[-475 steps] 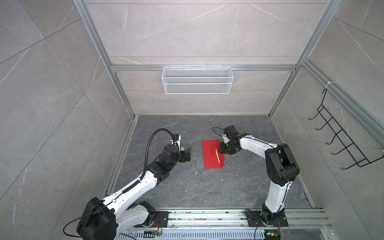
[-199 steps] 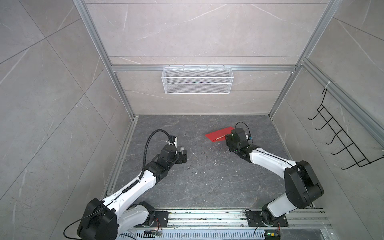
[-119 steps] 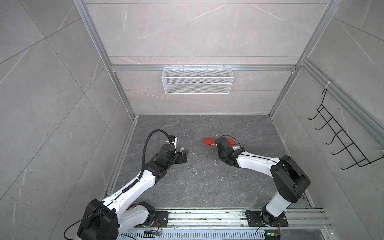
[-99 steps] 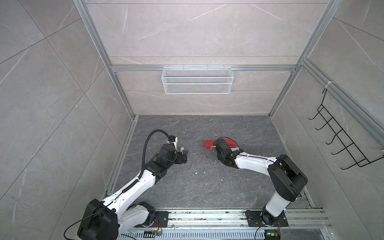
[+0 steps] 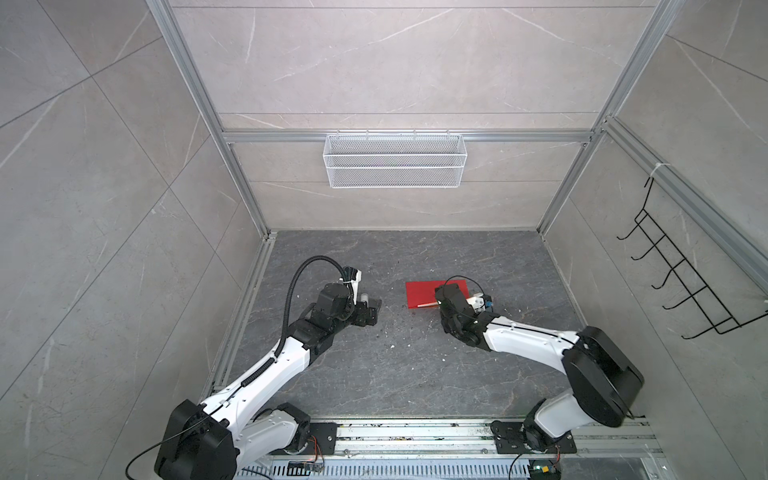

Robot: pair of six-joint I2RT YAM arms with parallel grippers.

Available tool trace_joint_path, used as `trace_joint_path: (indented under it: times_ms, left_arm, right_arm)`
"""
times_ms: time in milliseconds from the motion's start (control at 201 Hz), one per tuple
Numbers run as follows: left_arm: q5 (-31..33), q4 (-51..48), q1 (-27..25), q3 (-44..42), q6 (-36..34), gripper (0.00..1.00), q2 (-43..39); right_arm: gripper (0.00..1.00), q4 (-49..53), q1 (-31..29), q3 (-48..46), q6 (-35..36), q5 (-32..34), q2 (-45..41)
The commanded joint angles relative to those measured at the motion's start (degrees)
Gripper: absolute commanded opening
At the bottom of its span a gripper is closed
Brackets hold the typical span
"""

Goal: Place the letter into the envelope and seal it

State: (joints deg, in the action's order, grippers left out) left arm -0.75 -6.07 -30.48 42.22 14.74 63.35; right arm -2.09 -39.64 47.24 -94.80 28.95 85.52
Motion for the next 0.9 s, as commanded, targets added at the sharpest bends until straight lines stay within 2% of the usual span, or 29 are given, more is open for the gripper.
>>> trace_joint_path:
  times_ms: [0,115,244,363,478,697,891]
  left_arm:
    - [-4.94,0.73,0.09,4.35,-5.43,0.94,0.86]
    - [-8.06,-0.5,-0.26,8.05,-7.55,0.92,3.68]
    - [-9.7,-1.72,-1.77,12.57,-10.95,0.88,7.82]
    - [-10.01,-3.71,-4.24,17.62,-15.19,0.86,12.47]
    - [-10.17,-7.19,-7.11,23.77,-19.86,0.83,17.89]
    - [-11.71,-12.99,-10.38,34.05,-27.47,0.81,29.23]
    - [-14.2,-15.81,-13.53,42.48,-33.34,0.78,40.42]
  right_arm:
    - [0.99,6.48,1.09,1.4,22.22,1.73,-4.68]
    - [0.99,10.31,2.89,2.67,35.15,0.06,-6.87]
    - [0.99,11.97,7.95,4.16,47.66,-8.05,-7.49]
    - [0.99,14.4,12.12,6.81,55.79,-16.01,-7.71]
    - [0.99,17.74,15.06,9.27,62.48,-20.2,-9.77]
    - [0.99,24.41,23.27,12.69,71.99,-27.5,-10.62]
    - [0.99,20.88,32.84,11.11,71.27,-35.43,-8.35]
